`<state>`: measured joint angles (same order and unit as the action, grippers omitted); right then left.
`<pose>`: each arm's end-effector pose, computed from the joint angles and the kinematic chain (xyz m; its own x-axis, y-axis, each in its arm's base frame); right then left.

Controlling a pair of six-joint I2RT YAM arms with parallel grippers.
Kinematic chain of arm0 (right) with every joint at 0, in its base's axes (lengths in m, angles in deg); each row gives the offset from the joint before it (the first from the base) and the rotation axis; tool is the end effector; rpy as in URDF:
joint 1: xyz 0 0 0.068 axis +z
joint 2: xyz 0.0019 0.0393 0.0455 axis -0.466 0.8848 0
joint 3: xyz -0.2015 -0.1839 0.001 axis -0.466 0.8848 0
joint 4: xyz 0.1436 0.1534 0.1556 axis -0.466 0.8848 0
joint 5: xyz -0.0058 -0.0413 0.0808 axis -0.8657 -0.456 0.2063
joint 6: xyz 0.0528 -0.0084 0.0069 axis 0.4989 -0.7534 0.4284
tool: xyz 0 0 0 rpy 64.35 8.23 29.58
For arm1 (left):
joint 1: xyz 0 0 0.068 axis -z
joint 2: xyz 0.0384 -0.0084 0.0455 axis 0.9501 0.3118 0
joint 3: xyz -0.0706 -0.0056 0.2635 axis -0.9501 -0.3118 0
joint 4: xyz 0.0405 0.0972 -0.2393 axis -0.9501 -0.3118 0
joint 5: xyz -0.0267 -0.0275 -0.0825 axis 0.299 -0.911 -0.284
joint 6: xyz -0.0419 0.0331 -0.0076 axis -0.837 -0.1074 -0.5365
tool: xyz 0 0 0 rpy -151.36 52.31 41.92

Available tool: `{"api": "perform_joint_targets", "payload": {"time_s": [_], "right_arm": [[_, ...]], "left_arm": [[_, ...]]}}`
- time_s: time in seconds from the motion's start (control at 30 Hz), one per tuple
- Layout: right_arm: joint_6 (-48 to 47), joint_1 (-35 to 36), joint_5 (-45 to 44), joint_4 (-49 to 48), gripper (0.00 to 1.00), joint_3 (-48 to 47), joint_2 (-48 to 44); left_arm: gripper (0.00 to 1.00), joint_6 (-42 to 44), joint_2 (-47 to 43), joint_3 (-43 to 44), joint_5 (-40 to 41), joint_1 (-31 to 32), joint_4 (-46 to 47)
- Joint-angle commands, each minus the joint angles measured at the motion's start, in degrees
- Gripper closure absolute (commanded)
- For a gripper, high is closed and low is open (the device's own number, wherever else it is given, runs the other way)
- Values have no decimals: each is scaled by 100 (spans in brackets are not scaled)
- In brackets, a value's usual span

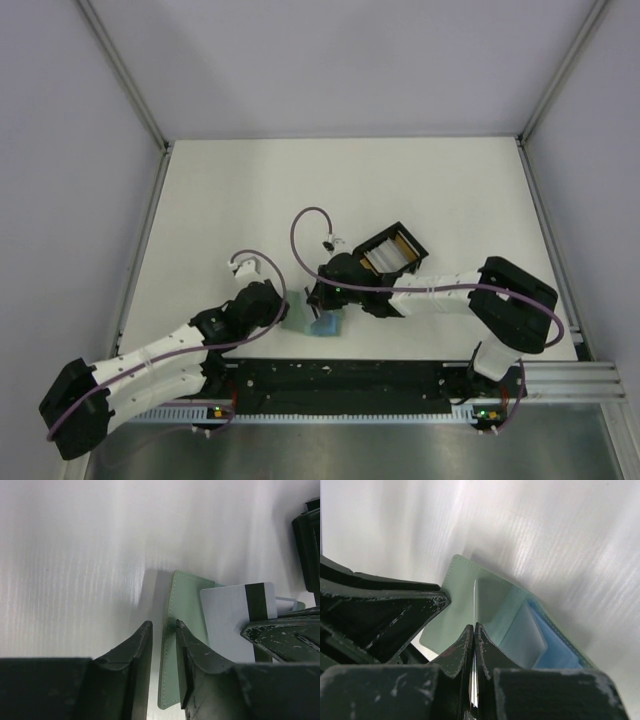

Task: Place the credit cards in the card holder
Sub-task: Open the card holder at the center of the board.

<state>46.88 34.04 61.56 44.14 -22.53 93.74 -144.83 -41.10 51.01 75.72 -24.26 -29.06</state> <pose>0.1604 0.2961 0.1727 -0.8515 0.0540 -0.5216 -0.3223 0.7307 0.6018 0.1129 -0.1058 0.1563 -0.6991 -0.3847 -0.6027 -0.0824 0.8807 -0.4665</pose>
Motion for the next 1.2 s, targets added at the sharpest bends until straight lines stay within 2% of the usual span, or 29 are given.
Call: {"api": "perform_joint_targets", "payload": {"time_s": [0.0, 0.03, 0.17, 0.43, 0.73, 0.8, 0.83, 0.9, 1.03, 1.17], "right_arm": [[-69, 23, -156, 49, 100, -118, 97], [-60, 14, -182, 66, 100, -101, 97], [-7, 14, -200, 110, 100, -57, 115], [37, 14, -200, 75, 100, 31, 141], [37, -21, -183, 14, 100, 119, 80], [37, -30, -191, 14, 100, 145, 71], [37, -39, -191, 5, 100, 163, 53], [37, -65, -200, -13, 100, 198, 18], [46, -91, -235, -4, 100, 259, -70], [46, -91, -253, -83, 100, 417, -210]], "left_arm": [[64, 117, -27, -114, -217, 7, 389], [60, 117, -45, -114, -243, 7, 407], [57, 160, -115, -140, -296, 7, 459], [58, 293, -186, -377, -876, 7, 1057], [83, 214, -177, -474, -850, 7, 996], [85, 214, -168, -466, -850, 7, 996], [84, 213, -168, -465, -858, 7, 1022], [67, 213, -168, -457, -859, 7, 1005], [42, 152, -177, -439, -771, 7, 900], [36, 143, -160, -465, -744, 15, 908]]}}
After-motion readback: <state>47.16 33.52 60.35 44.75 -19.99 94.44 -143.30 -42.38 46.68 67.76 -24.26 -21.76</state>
